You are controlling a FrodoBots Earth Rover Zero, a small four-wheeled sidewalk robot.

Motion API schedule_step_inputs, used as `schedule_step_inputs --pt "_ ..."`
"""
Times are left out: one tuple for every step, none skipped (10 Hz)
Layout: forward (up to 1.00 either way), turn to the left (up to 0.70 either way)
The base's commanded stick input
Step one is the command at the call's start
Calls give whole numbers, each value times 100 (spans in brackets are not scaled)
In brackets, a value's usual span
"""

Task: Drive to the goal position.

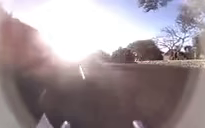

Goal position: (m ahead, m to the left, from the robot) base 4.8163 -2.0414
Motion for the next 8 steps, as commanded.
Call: schedule_step_inputs --pt "50 0" --pt "50 0" --pt "50 0" --pt "50 0" --pt "50 0" --pt "50 0" --pt "50 0" --pt "50 0"
